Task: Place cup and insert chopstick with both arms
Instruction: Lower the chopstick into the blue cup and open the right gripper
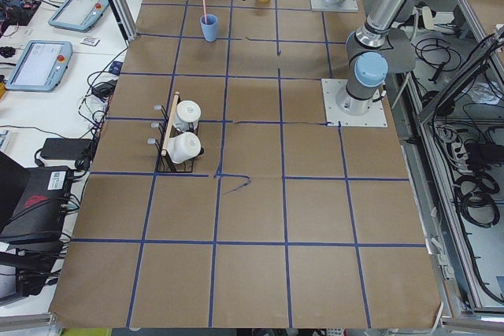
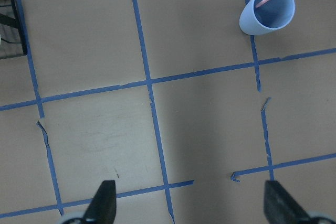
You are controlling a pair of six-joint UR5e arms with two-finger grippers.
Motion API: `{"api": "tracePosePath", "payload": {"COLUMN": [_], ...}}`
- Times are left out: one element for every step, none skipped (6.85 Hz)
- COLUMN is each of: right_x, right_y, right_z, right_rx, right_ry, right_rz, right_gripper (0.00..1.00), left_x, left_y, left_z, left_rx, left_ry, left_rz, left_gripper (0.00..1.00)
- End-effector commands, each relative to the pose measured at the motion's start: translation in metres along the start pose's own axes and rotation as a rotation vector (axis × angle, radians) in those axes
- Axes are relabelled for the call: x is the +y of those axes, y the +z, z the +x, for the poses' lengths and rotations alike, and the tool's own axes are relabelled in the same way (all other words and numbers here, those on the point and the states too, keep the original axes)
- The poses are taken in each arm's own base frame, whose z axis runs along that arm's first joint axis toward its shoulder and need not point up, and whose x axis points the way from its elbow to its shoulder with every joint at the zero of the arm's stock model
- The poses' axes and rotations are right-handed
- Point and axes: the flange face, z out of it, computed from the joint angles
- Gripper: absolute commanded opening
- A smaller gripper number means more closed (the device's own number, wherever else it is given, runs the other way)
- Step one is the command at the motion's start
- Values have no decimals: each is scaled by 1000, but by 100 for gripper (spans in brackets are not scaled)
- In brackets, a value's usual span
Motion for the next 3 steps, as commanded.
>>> {"api": "tracePosePath", "payload": {"right_x": [-9,-24,-38], "right_y": [-10,-24,-40], "right_z": [-1,3,5], "right_rx": [2,6,29], "right_ry": [2,11,18], "right_rz": [23,24,-47], "right_gripper": [100,100,100], "left_x": [0,0,0], "left_y": [0,0,0], "left_z": [0,0,0], "left_rx": [0,0,0], "left_ry": [1,1,1], "left_rz": [0,1,1], "left_gripper": [100,100,100]}}
